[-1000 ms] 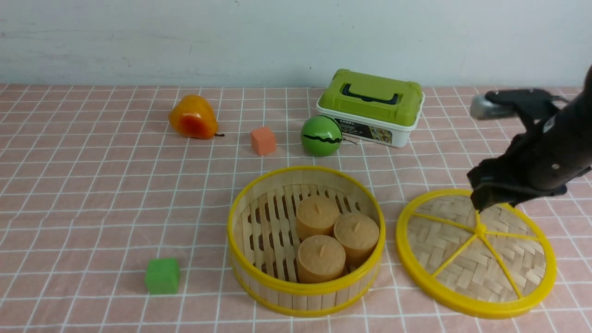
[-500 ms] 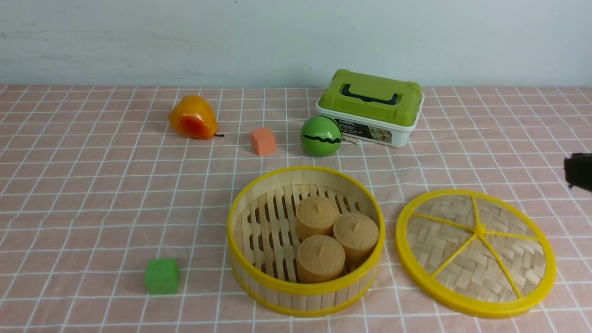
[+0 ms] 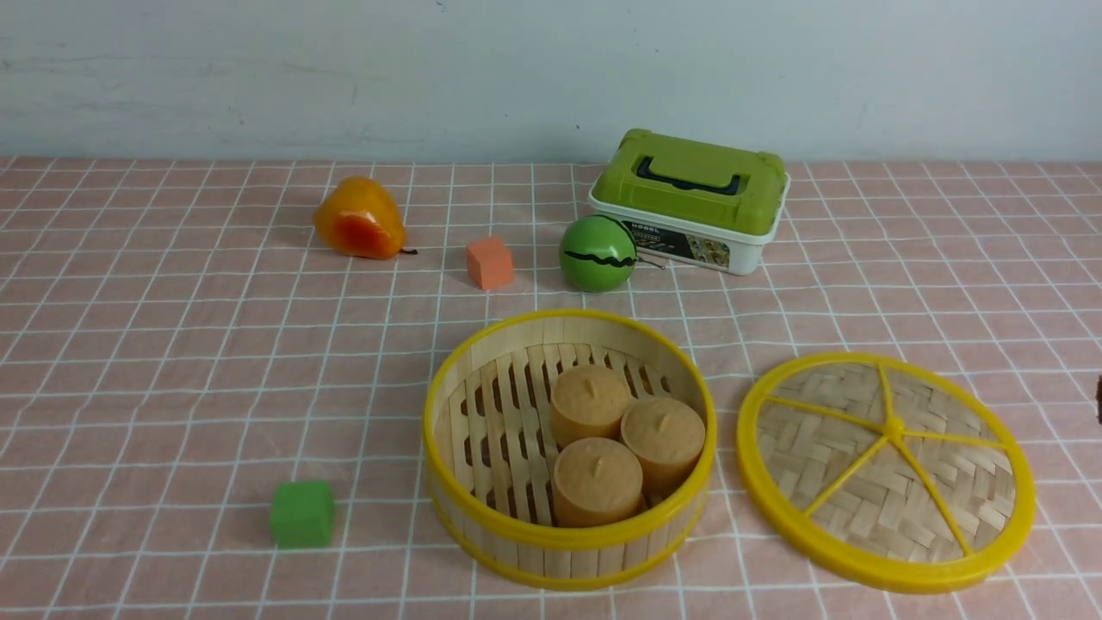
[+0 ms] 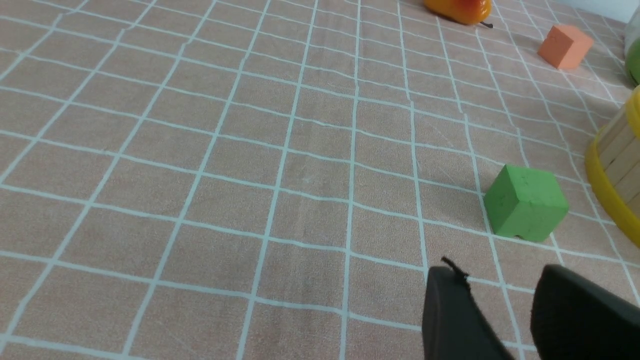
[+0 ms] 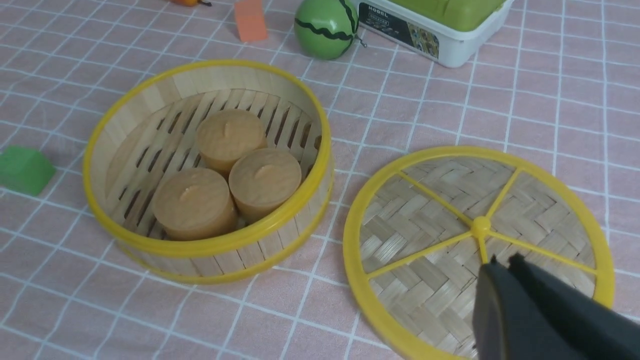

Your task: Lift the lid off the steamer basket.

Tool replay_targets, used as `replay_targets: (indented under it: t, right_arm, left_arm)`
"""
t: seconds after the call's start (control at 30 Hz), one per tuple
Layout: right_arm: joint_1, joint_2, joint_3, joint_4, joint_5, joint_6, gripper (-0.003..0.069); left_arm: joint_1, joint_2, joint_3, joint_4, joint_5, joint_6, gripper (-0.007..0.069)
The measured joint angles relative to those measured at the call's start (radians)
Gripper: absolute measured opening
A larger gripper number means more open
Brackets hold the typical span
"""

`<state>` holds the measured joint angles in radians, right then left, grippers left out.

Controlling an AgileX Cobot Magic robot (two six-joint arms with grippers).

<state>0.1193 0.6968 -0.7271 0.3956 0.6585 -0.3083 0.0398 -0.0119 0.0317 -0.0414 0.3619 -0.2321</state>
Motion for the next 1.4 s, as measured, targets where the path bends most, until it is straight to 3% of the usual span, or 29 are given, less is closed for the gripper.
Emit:
replay_targets:
  t: [0.57, 0.67, 0.87, 1.13, 1.4]
  right_arm:
    - [0.000, -0.012, 0.023, -0.003, -0.028, 0.000, -0.0006]
    - [0.000, -0.071, 0.044, -0.054, -0.043, 0.000, -0.0005]
    - [0.000, -0.247, 0.203, -0.171, -0.232, 0.047, -0.0003]
    - [0.000, -0.398, 0.485, -0.189, -0.538, 0.115, -0.0003]
    - [-0.043, -0.565, 0.728, -0.273, -0.614, 0.170, -0.0003]
  left_arm:
    - [0.000, 0.000, 0.000, 0.000, 0.000, 0.000, 0.0239]
    - [0.000, 0.000, 0.000, 0.000, 0.000, 0.000, 0.0239]
    - [0.000, 0.000, 0.000, 0.000, 0.000, 0.000, 0.0239]
    - [0.000, 0.000, 0.000, 0.000, 0.000, 0.000, 0.0239]
    - [0.000, 0.000, 0.000, 0.000, 0.000, 0.000, 0.0239]
